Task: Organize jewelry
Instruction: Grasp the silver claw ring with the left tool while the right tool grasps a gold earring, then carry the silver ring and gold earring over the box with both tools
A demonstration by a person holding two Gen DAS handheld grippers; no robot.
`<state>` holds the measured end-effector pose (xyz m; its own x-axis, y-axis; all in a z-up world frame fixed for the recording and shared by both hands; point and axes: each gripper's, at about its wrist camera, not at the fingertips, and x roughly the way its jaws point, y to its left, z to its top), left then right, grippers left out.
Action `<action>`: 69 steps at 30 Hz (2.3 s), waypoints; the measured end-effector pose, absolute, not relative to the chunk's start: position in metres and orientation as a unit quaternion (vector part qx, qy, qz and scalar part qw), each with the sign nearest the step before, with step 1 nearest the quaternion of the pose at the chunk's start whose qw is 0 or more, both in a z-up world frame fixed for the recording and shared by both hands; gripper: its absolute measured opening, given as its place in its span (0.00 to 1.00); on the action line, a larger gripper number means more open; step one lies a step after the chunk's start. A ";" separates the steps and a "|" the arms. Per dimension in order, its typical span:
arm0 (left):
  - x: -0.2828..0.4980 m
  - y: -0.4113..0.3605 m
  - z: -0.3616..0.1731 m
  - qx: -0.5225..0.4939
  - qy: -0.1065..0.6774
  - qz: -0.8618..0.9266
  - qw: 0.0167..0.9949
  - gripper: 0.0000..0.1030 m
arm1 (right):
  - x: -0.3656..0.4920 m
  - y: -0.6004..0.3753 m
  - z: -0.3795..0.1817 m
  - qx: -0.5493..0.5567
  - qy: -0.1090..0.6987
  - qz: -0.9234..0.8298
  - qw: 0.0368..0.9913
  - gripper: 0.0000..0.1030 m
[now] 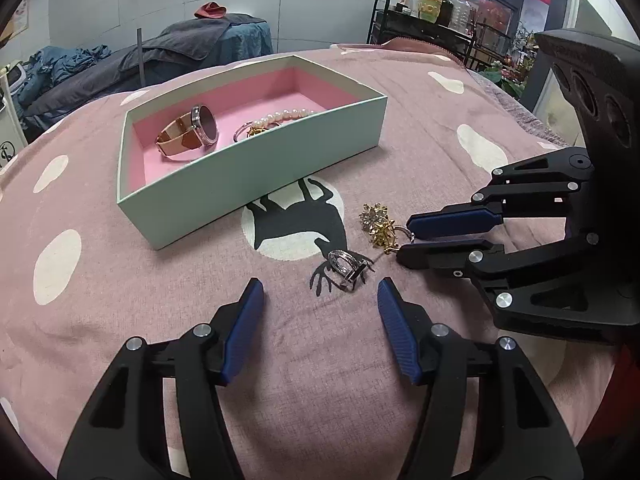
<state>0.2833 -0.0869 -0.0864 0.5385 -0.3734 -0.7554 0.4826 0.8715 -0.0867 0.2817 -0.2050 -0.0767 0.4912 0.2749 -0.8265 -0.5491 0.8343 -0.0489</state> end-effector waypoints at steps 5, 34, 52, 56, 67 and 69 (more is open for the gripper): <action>0.286 -0.090 -0.086 0.069 0.413 -0.248 0.874 0.54 | 0.279 -0.205 -0.076 -0.155 0.442 0.242 0.850 0.10; 0.278 -0.079 -0.078 0.052 0.394 -0.248 0.884 0.21 | 0.273 -0.199 -0.073 -0.156 0.438 0.243 0.851 0.18; 0.245 -0.068 -0.035 0.039 0.340 -0.265 0.901 0.21 | 0.244 -0.210 -0.036 -0.099 0.386 0.236 0.886 0.18; 0.246 -0.066 -0.023 0.046 0.325 -0.264 0.907 0.21 | 0.250 -0.211 -0.025 -0.076 0.384 0.235 0.890 0.18; 0.273 -0.054 -0.005 0.049 0.313 -0.245 0.916 0.21 | 0.276 -0.212 -0.002 -0.047 0.373 0.234 0.897 0.18; 0.279 -0.051 -0.005 0.044 0.314 -0.243 0.917 0.21 | 0.282 -0.213 0.001 -0.044 0.371 0.234 0.898 0.18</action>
<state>0.2791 -0.0511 -0.0047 0.6839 -0.4183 -0.5977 0.4736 0.8778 -0.0724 0.2823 -0.2125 0.0014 0.6162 0.3872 -0.6858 -0.4521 0.8870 0.0945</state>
